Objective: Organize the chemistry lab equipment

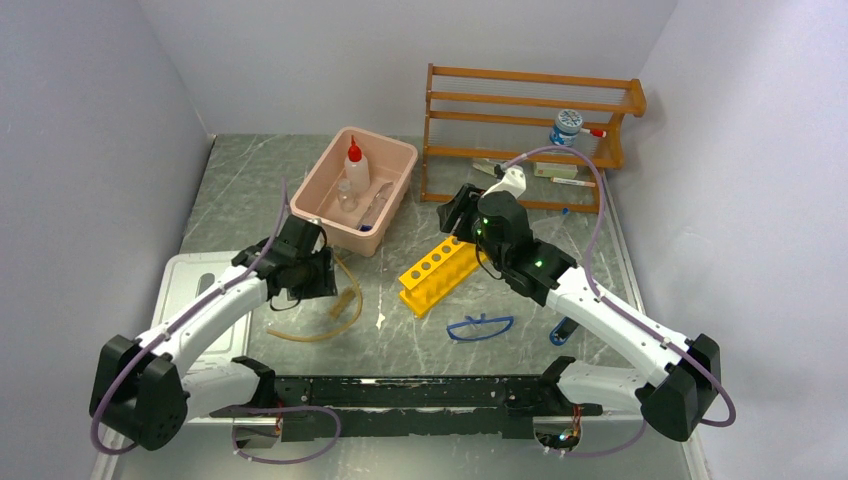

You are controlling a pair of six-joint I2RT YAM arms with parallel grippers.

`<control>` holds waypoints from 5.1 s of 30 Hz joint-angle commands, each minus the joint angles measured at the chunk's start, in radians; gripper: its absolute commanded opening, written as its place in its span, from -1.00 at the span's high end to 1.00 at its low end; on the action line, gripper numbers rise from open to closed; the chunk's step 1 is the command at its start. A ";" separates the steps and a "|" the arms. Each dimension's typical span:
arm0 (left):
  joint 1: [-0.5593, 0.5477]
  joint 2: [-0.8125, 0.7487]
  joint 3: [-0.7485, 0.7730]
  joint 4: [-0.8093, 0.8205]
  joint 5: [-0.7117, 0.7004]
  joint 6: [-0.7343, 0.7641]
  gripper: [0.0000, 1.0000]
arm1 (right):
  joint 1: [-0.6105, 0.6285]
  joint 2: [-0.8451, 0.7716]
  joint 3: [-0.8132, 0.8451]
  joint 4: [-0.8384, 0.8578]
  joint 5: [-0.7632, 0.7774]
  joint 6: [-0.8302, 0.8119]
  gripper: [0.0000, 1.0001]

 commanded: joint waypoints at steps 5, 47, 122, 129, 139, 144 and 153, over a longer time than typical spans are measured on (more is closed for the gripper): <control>-0.021 0.108 -0.097 0.347 0.089 -0.012 -0.32 | -0.009 -0.031 -0.027 -0.026 0.005 0.020 -0.18; -0.081 0.296 -0.041 0.262 -0.300 -0.074 0.30 | -0.008 -0.032 -0.027 -0.003 -0.015 0.013 -0.18; 0.022 0.966 1.075 0.111 0.241 0.487 0.90 | -0.242 -0.027 0.113 -0.052 0.083 -0.133 -0.26; 0.011 0.981 1.031 0.120 0.224 0.486 0.83 | -0.256 -0.013 0.112 -0.044 0.061 -0.123 -0.26; 0.008 0.956 1.048 0.099 0.223 0.482 0.36 | -0.260 -0.012 0.096 -0.037 0.035 -0.082 -0.26; 0.008 0.883 1.075 0.070 0.192 0.446 0.34 | -0.260 -0.005 0.089 -0.030 0.015 -0.085 -0.26; 0.010 0.653 1.011 -0.019 0.082 0.370 -0.12 | -0.260 -0.007 0.056 -0.017 -0.016 -0.082 -0.26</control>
